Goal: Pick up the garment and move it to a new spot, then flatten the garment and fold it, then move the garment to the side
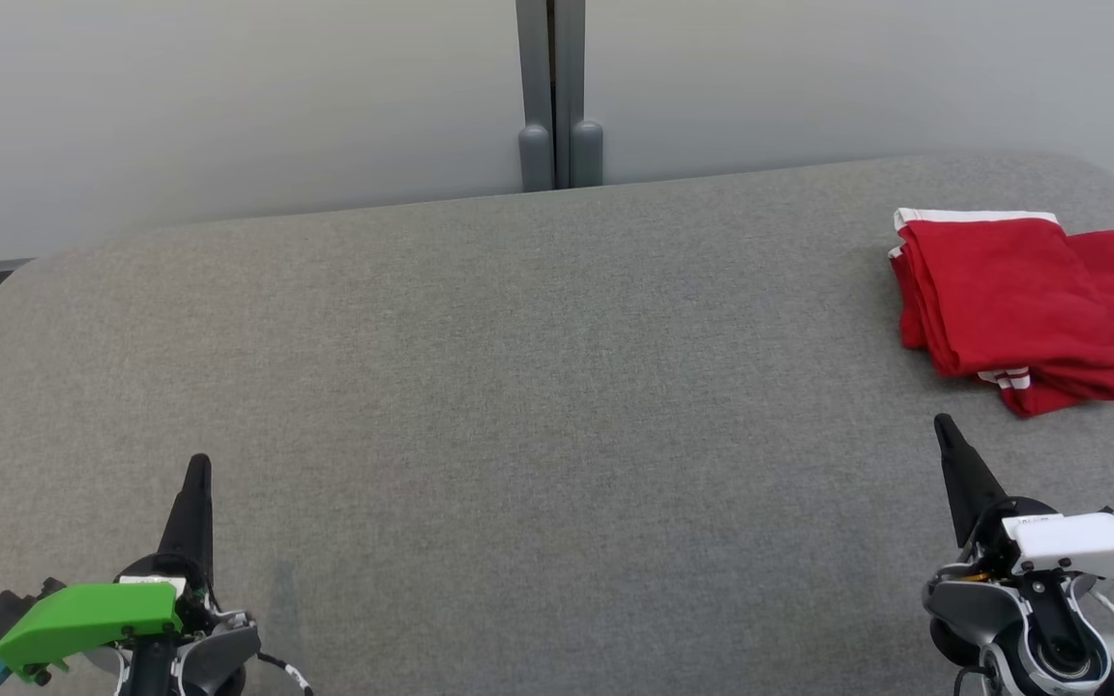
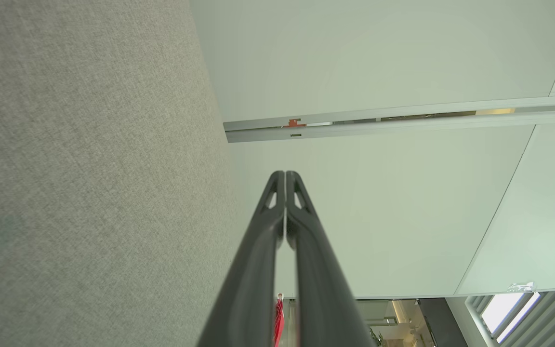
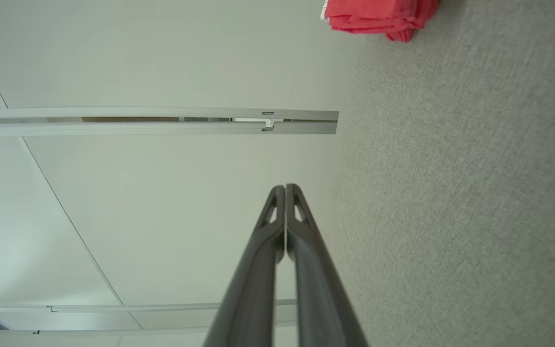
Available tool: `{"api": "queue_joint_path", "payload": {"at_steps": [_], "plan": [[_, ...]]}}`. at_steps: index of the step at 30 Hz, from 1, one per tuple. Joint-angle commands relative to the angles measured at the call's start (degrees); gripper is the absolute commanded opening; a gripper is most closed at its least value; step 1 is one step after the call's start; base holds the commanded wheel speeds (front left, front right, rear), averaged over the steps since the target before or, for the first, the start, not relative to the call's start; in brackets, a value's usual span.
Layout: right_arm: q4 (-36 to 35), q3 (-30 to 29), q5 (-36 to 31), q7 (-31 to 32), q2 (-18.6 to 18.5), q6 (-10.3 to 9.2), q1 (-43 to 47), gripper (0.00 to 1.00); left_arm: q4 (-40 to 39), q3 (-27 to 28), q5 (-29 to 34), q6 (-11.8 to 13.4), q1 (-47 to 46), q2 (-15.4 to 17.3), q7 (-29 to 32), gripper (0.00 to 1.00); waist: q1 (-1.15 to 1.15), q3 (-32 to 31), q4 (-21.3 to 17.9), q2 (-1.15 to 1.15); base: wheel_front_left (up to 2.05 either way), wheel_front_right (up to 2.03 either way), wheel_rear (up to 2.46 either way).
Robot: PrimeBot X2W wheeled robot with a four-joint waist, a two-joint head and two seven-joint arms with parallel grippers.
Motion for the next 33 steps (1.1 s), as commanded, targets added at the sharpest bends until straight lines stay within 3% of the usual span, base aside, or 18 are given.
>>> {"api": "queue_joint_path", "payload": {"at_steps": [1, 7, 33], "plan": [[0.10, -0.14, 1.33, 0.39, -0.22, 0.02, -0.88, 0.00, 0.05, 0.32, -1.05, -0.28, -1.39, 0.40, 0.26, 0.00, 0.00, 0.02, 0.01, 0.00, 0.00, 0.00, 0.00], [0.20, -0.24, 3.84, 0.96, -0.22, 0.02, -1.07, 0.00, 0.20, 0.48, -3.22, -0.31, -1.93, 0.40, 0.87, 0.00, 0.00, 0.13, 0.02, 0.00, 0.00, 0.00, 0.00], [0.18, -0.22, 3.82, 0.98, -0.22, 0.02, -1.02, 0.00, 0.19, 0.49, -3.09, -0.28, -1.76, 0.38, 0.94, 0.00, 0.00, 0.14, 0.02, 0.00, 0.00, 0.00, 0.00]]}}
